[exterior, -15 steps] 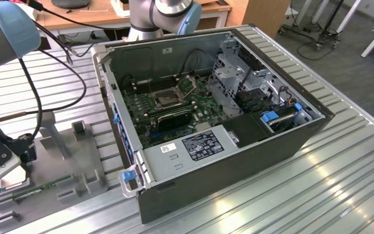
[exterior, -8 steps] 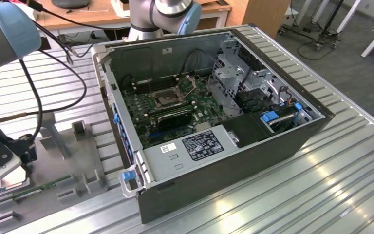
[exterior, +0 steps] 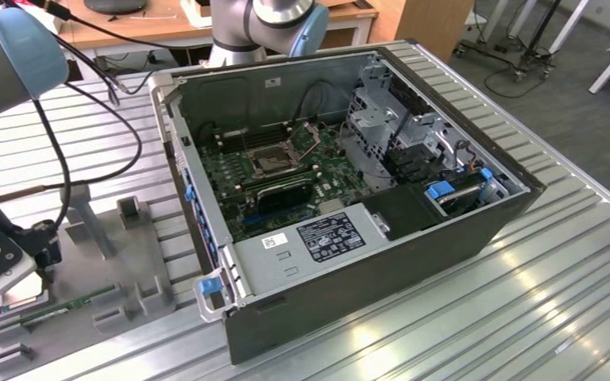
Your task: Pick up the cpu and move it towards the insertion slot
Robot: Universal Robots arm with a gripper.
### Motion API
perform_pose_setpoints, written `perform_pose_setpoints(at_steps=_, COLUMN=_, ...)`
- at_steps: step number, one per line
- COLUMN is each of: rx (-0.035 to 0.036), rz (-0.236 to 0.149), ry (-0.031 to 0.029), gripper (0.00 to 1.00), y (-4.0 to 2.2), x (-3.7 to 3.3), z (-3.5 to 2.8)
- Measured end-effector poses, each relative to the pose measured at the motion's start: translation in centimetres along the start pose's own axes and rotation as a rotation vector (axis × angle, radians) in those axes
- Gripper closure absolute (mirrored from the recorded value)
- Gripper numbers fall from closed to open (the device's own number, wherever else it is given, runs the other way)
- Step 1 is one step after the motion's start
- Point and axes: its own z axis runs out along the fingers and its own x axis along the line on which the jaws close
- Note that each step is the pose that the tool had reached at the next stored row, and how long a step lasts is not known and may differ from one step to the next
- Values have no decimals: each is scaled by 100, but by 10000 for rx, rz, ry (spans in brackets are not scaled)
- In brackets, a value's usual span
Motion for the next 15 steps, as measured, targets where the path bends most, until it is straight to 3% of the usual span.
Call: perform_pose_setpoints(at_steps=15, rx=1, rz=0, ry=1, gripper=34, y=-2, x=0, z=42)
